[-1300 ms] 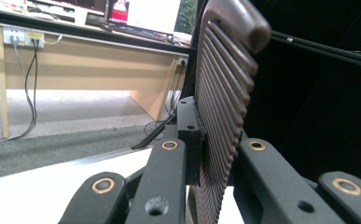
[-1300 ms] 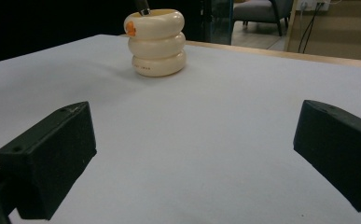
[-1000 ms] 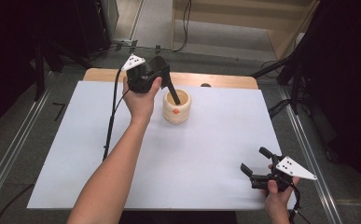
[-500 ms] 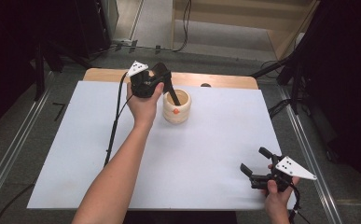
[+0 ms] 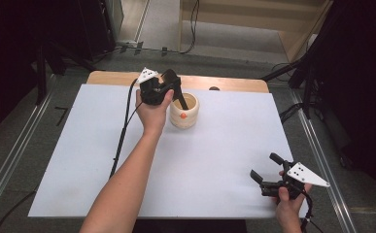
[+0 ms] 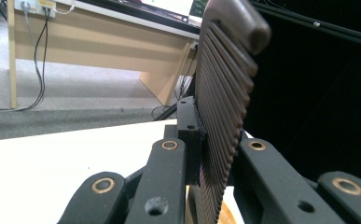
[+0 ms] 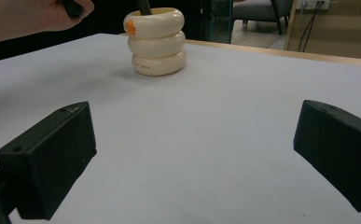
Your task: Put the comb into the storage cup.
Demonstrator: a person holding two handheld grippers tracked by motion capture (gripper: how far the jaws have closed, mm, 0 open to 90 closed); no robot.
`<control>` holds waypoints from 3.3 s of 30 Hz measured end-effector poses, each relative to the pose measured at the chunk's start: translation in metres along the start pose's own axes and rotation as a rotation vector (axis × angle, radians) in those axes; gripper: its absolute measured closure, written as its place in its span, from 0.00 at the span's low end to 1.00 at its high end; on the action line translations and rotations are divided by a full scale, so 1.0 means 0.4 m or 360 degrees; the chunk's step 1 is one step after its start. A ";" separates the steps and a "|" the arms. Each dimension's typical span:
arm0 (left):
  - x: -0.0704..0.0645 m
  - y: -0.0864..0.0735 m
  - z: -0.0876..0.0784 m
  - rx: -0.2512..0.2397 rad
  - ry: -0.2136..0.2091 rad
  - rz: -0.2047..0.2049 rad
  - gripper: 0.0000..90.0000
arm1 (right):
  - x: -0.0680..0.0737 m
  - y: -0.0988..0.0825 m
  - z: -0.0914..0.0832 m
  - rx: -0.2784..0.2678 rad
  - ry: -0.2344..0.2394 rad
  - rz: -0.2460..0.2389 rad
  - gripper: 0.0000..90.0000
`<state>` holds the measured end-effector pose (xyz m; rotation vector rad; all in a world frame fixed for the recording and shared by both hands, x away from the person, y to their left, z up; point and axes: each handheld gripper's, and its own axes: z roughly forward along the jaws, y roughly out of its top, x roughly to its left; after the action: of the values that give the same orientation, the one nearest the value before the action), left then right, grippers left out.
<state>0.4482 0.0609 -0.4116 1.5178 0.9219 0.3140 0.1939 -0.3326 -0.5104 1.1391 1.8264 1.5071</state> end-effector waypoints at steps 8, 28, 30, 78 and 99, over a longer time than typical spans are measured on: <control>0.005 -0.025 0.014 0.0005 0.0002 -0.0053 0.94 | 0.000 0.000 0.000 -0.0005 -0.0001 0.0000 0.00; 0.023 -0.047 0.024 0.0087 -0.0006 -0.0078 0.86 | -0.001 -0.001 -0.001 -0.0014 0.0007 -0.0009 0.00; 0.028 -0.048 0.025 0.0108 -0.0003 -0.0089 0.78 | -0.001 -0.001 -0.002 -0.0014 0.0004 -0.0006 0.00; 0.025 -0.068 -0.179 0.0120 -0.0015 0.0215 0.00 | 0.003 0.000 0.004 -0.0001 -0.0004 -0.0034 0.00; 0.022 -0.093 -0.321 0.0078 0.0010 0.0328 0.00 | 0.005 0.001 0.007 0.0012 -0.0006 -0.0050 0.00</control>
<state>0.3534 0.1548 -0.4243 1.6615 0.7840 0.4478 0.1953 -0.3293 -0.5106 1.1109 1.8407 1.4800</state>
